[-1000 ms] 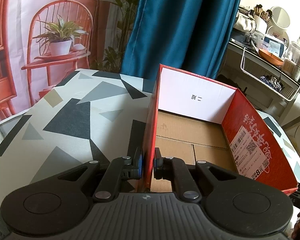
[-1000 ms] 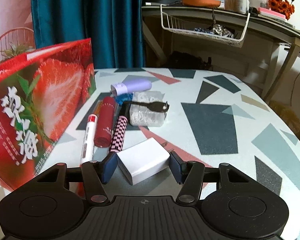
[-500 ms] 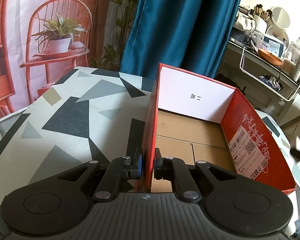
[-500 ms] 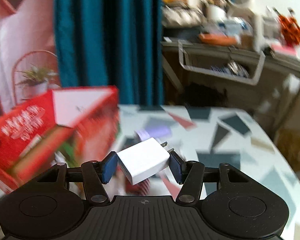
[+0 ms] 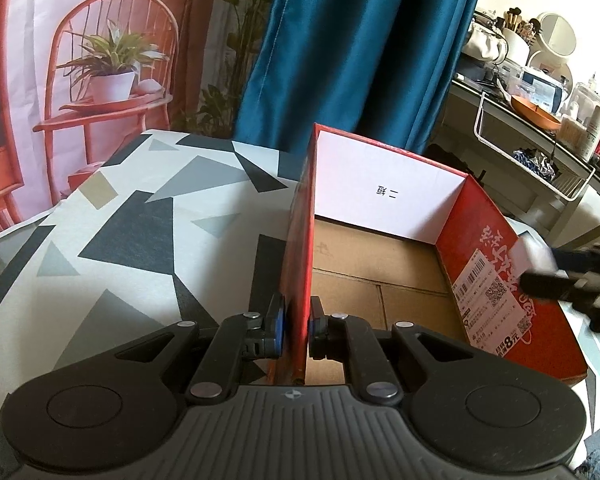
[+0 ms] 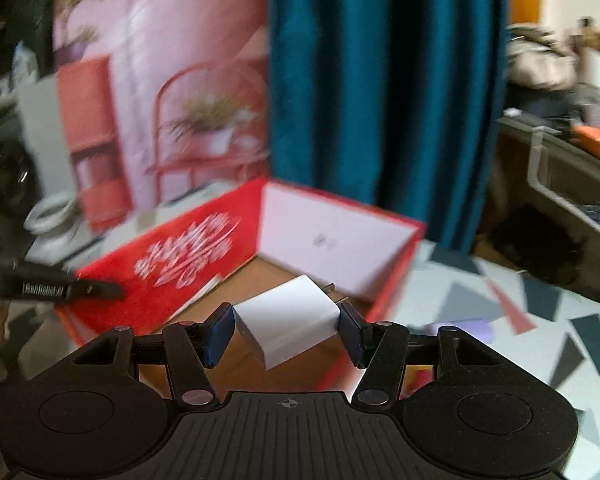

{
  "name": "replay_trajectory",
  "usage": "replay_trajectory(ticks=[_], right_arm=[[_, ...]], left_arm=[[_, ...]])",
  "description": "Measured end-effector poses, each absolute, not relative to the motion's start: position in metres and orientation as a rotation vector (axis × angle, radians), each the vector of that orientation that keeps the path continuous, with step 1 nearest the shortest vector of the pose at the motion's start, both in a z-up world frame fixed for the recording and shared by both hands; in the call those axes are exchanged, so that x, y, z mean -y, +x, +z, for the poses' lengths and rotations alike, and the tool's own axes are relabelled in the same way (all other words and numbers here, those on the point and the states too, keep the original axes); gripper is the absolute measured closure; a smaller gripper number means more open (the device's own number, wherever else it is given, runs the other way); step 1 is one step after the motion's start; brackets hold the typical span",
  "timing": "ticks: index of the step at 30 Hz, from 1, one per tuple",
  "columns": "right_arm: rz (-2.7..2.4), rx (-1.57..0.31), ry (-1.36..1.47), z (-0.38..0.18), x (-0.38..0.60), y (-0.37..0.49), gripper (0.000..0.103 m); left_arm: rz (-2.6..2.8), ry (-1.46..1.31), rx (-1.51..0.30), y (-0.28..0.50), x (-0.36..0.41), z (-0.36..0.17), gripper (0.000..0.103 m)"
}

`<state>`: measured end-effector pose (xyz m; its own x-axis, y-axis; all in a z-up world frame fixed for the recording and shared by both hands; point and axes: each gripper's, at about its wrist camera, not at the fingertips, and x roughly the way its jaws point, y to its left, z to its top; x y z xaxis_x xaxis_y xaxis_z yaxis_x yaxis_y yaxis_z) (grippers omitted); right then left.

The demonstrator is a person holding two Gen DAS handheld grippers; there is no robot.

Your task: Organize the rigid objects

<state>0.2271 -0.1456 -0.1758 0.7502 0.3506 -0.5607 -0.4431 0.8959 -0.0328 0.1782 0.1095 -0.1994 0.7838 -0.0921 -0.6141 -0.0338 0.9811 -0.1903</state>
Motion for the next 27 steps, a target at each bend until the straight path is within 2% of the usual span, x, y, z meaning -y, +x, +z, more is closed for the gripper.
replay_trajectory(ticks=[5, 12, 21, 27], right_arm=[[0.483, -0.651, -0.231, -0.191, 0.118, 0.226, 0.050], [0.481, -0.700, -0.168, -0.205, 0.110, 0.219, 0.050], [0.456, -0.684, -0.194, -0.214, 0.104, 0.218, 0.050], [0.428, -0.647, -0.089, -0.208, 0.117, 0.218, 0.049]], left_arm=[[-0.035, -0.202, -0.671, 0.178, -0.110, -0.199, 0.090], [-0.037, -0.199, -0.674, 0.179, -0.110, -0.199, 0.090], [-0.038, -0.202, -0.674, 0.178, -0.110, -0.199, 0.090], [-0.043, -0.204, -0.678, 0.179, -0.111, -0.199, 0.090]])
